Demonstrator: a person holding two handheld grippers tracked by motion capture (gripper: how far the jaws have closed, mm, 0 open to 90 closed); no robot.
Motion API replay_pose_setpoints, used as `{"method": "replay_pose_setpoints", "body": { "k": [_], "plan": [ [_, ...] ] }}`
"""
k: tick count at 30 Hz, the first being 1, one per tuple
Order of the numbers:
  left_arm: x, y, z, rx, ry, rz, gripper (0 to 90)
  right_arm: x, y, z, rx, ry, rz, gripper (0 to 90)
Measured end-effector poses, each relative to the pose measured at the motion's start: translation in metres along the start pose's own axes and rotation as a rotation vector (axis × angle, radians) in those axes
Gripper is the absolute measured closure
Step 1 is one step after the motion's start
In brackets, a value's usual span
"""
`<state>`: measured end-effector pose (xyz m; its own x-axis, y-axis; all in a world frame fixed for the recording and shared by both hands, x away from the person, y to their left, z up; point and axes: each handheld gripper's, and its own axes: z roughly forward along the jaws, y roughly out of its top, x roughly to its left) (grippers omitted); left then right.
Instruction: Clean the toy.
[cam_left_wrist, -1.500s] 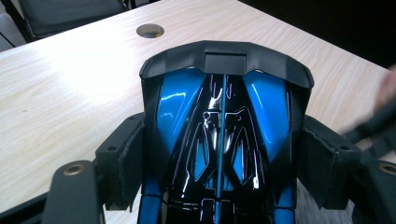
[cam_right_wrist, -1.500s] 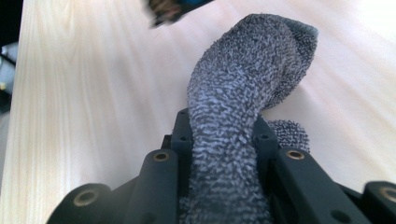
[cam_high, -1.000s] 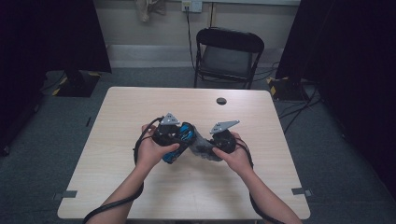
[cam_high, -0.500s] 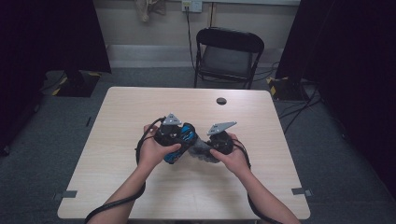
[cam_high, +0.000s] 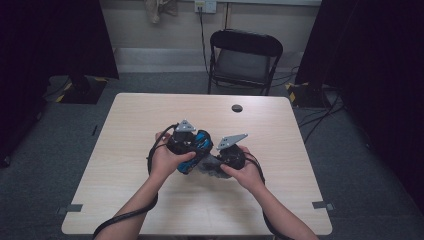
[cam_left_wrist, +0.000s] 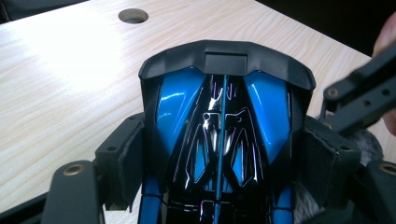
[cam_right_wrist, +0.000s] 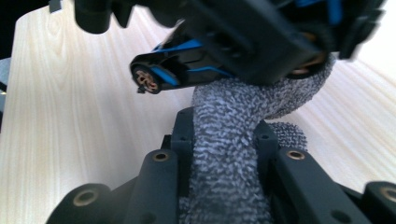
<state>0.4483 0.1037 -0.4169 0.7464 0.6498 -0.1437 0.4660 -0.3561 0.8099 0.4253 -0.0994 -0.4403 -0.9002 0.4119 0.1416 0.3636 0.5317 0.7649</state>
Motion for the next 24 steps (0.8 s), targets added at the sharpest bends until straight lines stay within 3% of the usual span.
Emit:
{"method": "replay_pose_setpoints", "body": {
  "k": [24],
  "plan": [
    [0.003,0.009,0.002,-0.028,0.02,-0.014,25.3,0.023,-0.006,0.029,0.007,0.098,-0.021,70.2]
  ]
}}
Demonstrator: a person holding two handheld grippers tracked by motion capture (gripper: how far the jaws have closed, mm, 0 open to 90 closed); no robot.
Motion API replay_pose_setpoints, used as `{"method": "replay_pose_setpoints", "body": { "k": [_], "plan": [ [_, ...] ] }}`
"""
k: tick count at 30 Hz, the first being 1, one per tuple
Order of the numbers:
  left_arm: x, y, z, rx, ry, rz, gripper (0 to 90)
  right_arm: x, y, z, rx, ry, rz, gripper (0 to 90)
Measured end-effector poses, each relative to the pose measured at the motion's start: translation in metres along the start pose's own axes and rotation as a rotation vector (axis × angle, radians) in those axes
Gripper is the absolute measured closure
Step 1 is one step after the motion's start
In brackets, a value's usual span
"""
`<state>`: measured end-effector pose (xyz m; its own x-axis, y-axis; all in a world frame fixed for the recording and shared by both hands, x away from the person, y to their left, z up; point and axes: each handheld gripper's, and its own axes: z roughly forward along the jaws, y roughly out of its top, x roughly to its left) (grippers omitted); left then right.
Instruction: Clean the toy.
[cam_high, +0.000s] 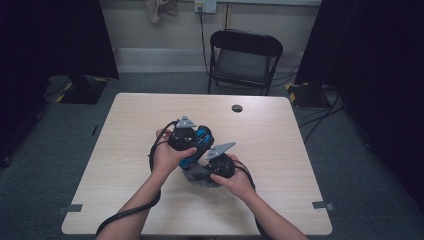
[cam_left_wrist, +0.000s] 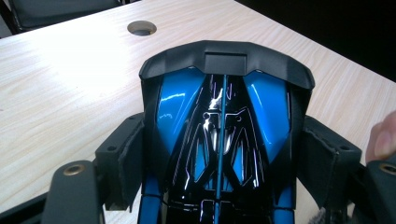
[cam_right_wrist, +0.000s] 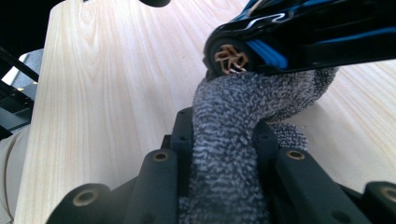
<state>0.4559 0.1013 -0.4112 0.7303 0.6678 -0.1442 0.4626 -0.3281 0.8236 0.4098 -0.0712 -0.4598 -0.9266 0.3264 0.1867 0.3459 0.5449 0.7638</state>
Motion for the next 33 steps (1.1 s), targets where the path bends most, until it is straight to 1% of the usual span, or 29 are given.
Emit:
{"method": "replay_pose_setpoints", "body": {
  "k": [4,11,18,21,22,25,26,27,29,30,33],
  "plan": [
    [0.001,0.0,0.001,-0.012,-0.004,-0.017,25.3,0.001,-0.001,0.002,0.006,0.01,0.0,70.3],
    [0.002,0.001,0.001,-0.018,-0.005,-0.02,25.3,0.003,-0.002,0.001,0.022,0.016,-0.008,70.3],
    [0.006,0.001,-0.004,-0.025,0.007,-0.024,25.3,0.002,-0.005,-0.002,0.046,0.021,-0.013,70.3],
    [0.008,0.002,-0.007,-0.022,0.014,-0.022,25.3,0.002,-0.006,-0.005,0.06,0.013,-0.02,70.2],
    [0.009,0.001,-0.01,-0.027,0.016,-0.027,25.3,0.001,-0.005,-0.008,0.068,0.002,-0.029,70.3],
    [0.012,0.001,-0.014,-0.023,0.02,-0.025,25.3,-0.002,-0.005,-0.014,0.073,-0.009,-0.029,70.3],
    [0.015,0.0,-0.018,-0.024,0.028,-0.029,25.3,-0.004,-0.006,-0.016,0.074,-0.014,-0.027,70.3],
    [0.015,0.0,-0.018,-0.024,0.028,-0.029,25.3,-0.005,-0.007,-0.018,0.077,-0.019,-0.023,70.3],
    [0.021,-0.002,-0.023,-0.027,0.041,-0.038,25.3,-0.009,-0.009,-0.021,0.07,-0.03,-0.008,70.3],
    [0.022,-0.003,-0.024,-0.024,0.044,-0.041,25.3,-0.011,-0.01,-0.024,0.061,-0.035,0.004,70.3],
    [0.025,-0.006,-0.026,-0.017,0.051,-0.038,25.3,-0.015,-0.011,-0.028,0.057,-0.048,0.011,70.3]
  ]
}}
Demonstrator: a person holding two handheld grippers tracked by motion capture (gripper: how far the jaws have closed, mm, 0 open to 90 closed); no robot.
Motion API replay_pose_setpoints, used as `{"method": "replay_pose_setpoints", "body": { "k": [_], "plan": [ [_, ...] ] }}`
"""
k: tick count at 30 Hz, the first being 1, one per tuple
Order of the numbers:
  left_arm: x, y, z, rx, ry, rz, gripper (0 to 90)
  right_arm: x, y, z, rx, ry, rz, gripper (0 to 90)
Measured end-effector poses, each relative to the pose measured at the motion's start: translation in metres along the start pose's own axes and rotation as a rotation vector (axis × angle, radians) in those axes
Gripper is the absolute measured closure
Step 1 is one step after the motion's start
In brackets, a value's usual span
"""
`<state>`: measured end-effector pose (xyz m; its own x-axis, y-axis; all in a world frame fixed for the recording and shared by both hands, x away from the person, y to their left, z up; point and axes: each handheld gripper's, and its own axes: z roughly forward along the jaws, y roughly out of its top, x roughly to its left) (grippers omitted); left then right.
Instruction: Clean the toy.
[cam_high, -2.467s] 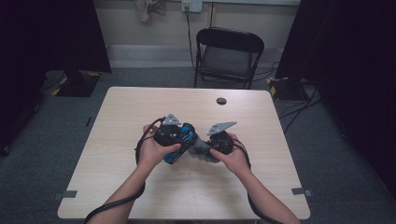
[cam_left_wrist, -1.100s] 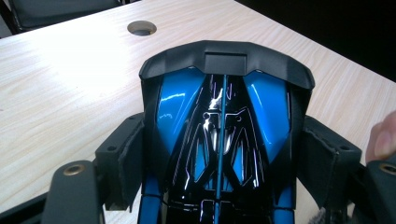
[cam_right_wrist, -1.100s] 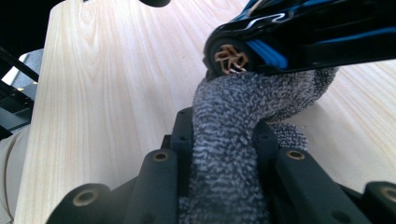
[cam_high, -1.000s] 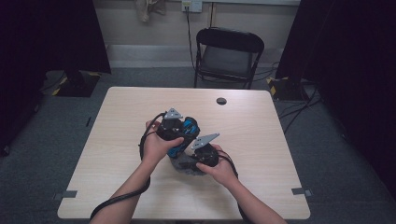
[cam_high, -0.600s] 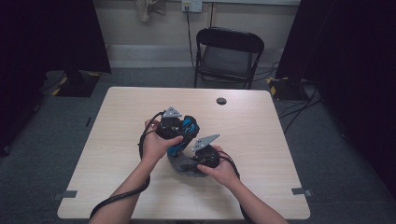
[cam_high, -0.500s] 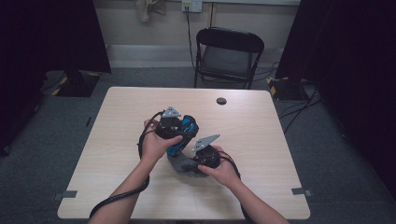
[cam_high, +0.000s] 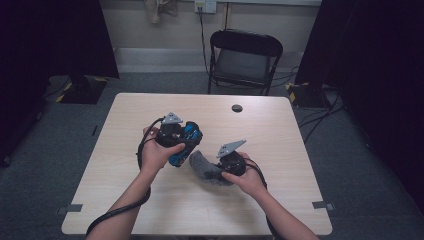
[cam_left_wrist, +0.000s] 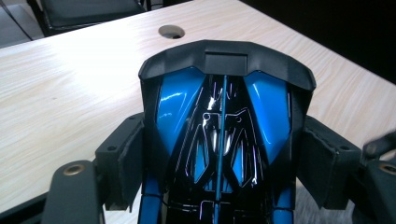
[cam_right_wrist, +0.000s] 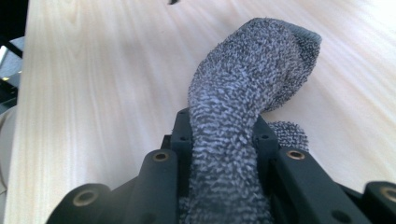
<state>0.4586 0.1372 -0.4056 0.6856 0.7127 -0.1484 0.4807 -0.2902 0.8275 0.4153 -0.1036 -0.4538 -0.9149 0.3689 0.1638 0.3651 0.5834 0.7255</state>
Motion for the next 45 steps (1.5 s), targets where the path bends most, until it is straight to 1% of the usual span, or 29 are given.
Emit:
{"method": "replay_pose_setpoints", "body": {
  "k": [1,2,3,4,5,6,7,8,9,10,11,14,15,16,17,20,21,22,23,27,28,29,32,33,35,37,41,42,45],
  "plan": [
    [0.003,-0.003,-0.002,0.009,0.008,0.005,25.3,-0.004,-0.001,-0.004,-0.008,-0.014,0.01,70.3],
    [0.003,-0.003,-0.002,0.009,0.008,0.005,25.3,-0.004,-0.001,-0.004,-0.008,-0.014,0.01,70.3],
    [0.006,-0.006,-0.004,0.015,0.014,-0.004,25.3,-0.009,-0.001,-0.009,-0.016,-0.028,0.022,70.2],
    [0.006,-0.006,-0.004,0.015,0.014,-0.004,25.3,-0.009,-0.001,-0.009,-0.016,-0.028,0.022,70.2],
    [0.009,-0.009,-0.006,0.02,0.019,-0.004,25.3,-0.014,-0.002,-0.015,-0.026,-0.044,0.038,70.3],
    [0.009,-0.009,-0.006,0.02,0.019,-0.004,25.3,-0.014,-0.002,-0.015,-0.026,-0.044,0.038,70.3],
    [0.014,-0.013,-0.008,0.034,0.027,0.001,25.3,-0.018,-0.002,-0.02,-0.027,-0.058,0.043,70.3],
    [0.014,-0.013,-0.008,0.034,0.027,0.001,25.3,-0.02,-0.002,-0.022,-0.026,-0.067,0.044,70.3],
    [0.017,-0.017,-0.01,0.039,0.033,-0.009,25.3,-0.022,-0.003,-0.024,-0.025,-0.073,0.044,70.3],
    [0.017,-0.017,-0.01,0.039,0.033,-0.009,25.3,-0.022,-0.003,-0.024,-0.025,-0.073,0.044,70.3],
    [0.02,-0.02,-0.011,0.046,0.036,-0.017,25.3,-0.027,-0.005,-0.03,-0.028,-0.089,0.058,70.2],
    [0.025,-0.025,-0.014,0.057,0.046,-0.022,25.3,-0.032,-0.007,-0.033,-0.031,-0.104,0.072,70.2],
    [0.028,-0.029,-0.016,0.063,0.051,-0.028,25.3,-0.038,-0.011,-0.038,-0.034,-0.121,0.087,70.2],
    [0.028,-0.029,-0.016,0.063,0.051,-0.028,25.3,-0.038,-0.011,-0.038,-0.034,-0.121,0.087,70.2],
    [0.031,-0.032,-0.018,0.071,0.057,-0.032,25.3,-0.043,-0.015,-0.042,-0.036,-0.138,0.104,70.2],
    [0.035,-0.034,-0.019,0.076,0.064,-0.036,25.3,-0.048,-0.02,-0.047,-0.039,-0.152,0.12,70.2],
    [0.036,-0.036,-0.02,0.079,0.068,-0.037,25.3,-0.053,-0.024,-0.052,-0.038,-0.168,0.135,70.2],
    [0.038,-0.037,-0.02,0.083,0.071,-0.035,25.3,-0.053,-0.024,-0.052,-0.038,-0.168,0.135,70.2],
    [0.039,-0.038,-0.021,0.088,0.075,-0.038,25.2,-0.058,-0.027,-0.057,-0.042,-0.184,0.15,70.2],
    [0.045,-0.045,-0.023,0.103,0.089,-0.043,25.3,-0.065,-0.032,-0.064,-0.025,-0.218,0.159,70.0],
    [0.045,-0.045,-0.023,0.103,0.089,-0.043,25.3,-0.065,-0.032,-0.064,-0.025,-0.218,0.159,70.0],
    [0.047,-0.048,-0.023,0.107,0.093,-0.046,25.3,-0.069,-0.036,-0.068,-0.024,-0.231,0.172,70.0],
    [0.049,-0.05,-0.024,0.118,0.1,-0.047,25.3,-0.073,-0.04,-0.072,-0.028,-0.246,0.185,70.0],
    [0.052,-0.052,-0.025,0.125,0.106,-0.047,25.3,-0.076,-0.043,-0.075,-0.029,-0.257,0.199,70.0],
    [0.056,-0.055,-0.025,0.129,0.115,-0.054,25.2,-0.08,-0.046,-0.078,-0.027,-0.271,0.208,70.0],
    [0.059,-0.058,-0.026,0.146,0.122,-0.053,25.3,-0.083,-0.049,-0.082,-0.028,-0.284,0.22,69.9],
    [0.065,-0.062,-0.028,0.155,0.14,-0.064,25.2,-0.091,-0.056,-0.09,-0.028,-0.314,0.245,69.8],
    [0.065,-0.062,-0.028,0.155,0.14,-0.064,25.3,-0.091,-0.056,-0.09,-0.028,-0.314,0.245,69.8],
    [0.071,-0.066,-0.03,0.161,0.152,-0.068,25.2,-0.097,-0.064,-0.097,-0.031,-0.338,0.271,69.8]
  ]
}}
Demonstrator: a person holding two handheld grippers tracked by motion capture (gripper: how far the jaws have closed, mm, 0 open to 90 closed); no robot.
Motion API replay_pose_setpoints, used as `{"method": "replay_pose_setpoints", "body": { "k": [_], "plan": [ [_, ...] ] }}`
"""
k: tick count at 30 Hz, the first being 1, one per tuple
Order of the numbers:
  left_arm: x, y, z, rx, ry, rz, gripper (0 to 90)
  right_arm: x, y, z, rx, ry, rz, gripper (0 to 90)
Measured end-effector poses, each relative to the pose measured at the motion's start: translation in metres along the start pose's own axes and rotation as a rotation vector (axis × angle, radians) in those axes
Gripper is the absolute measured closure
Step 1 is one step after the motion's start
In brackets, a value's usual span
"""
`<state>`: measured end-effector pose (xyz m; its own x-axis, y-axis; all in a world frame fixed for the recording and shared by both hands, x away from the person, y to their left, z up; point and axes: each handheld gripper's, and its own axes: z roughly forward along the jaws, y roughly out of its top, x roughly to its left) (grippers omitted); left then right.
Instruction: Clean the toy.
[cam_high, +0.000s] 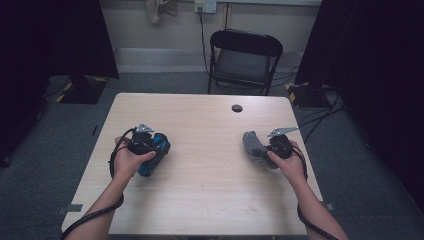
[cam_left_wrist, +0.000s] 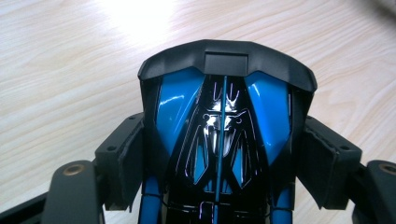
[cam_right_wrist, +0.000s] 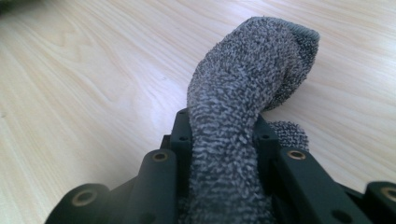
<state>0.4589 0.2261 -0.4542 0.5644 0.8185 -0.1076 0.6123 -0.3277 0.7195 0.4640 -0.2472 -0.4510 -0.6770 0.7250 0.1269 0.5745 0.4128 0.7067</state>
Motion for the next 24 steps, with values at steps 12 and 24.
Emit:
{"method": "replay_pose_setpoints", "body": {
  "k": [12,24],
  "plan": [
    [0.013,-0.004,0.001,0.016,0.029,-0.02,25.2,-0.021,-0.012,-0.003,-0.004,-0.066,0.062,69.1],
    [0.013,-0.008,0.012,0.043,0.049,0.005,25.3,-0.031,-0.025,0.0,0.007,-0.1,0.101,67.9]
  ]
}}
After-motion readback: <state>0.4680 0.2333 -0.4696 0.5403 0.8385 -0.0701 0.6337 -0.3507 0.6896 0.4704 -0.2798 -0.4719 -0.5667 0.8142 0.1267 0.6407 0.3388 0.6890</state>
